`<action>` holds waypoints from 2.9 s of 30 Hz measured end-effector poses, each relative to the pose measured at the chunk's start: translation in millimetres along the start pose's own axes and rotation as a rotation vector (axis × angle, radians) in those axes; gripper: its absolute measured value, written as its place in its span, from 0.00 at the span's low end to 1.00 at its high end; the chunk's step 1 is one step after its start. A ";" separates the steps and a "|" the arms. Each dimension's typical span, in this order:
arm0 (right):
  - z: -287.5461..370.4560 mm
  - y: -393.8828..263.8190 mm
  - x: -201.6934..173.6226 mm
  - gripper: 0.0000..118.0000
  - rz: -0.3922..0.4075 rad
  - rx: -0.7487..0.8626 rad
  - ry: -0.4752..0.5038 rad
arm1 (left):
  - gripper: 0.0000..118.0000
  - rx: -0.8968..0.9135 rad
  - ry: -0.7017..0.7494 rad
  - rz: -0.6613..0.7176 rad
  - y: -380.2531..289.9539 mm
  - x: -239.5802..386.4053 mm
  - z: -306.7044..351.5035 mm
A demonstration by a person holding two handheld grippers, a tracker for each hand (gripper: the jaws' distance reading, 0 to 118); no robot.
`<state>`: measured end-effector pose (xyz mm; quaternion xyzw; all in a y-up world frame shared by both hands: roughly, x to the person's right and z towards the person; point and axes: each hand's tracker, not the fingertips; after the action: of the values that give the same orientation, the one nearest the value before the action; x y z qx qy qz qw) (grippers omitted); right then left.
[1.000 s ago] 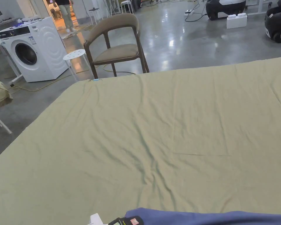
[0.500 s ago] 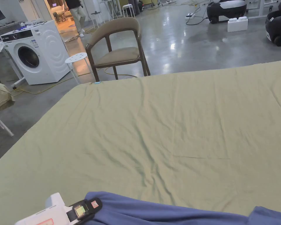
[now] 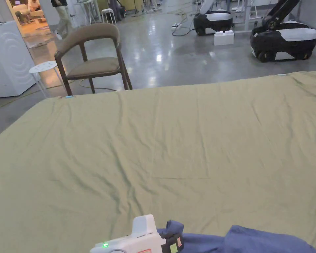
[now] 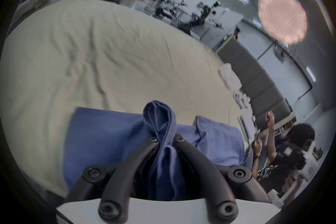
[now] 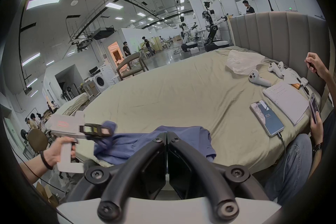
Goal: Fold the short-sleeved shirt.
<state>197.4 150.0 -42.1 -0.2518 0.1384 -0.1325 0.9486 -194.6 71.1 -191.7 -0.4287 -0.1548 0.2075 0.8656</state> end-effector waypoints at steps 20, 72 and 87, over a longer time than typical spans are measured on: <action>3.2 -23.8 12.5 0.00 -0.018 -0.051 -0.027 | 0.01 -0.121 -0.138 0.097 -35.9 -0.6 -51.3; 17.2 -34.5 32.2 0.00 -0.100 -0.045 -0.060 | 0.05 -0.053 -0.112 0.050 -17.4 60.5 -34.3; 13.5 -59.6 49.8 0.00 -0.181 -0.100 -0.082 | 0.03 -0.094 -0.195 0.043 -25.8 59.8 -45.3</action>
<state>237.2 90.0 -9.9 -0.3154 0.0827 -0.2001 0.9239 -116.8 55.6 -191.9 -0.4497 -0.2385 0.2595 0.8207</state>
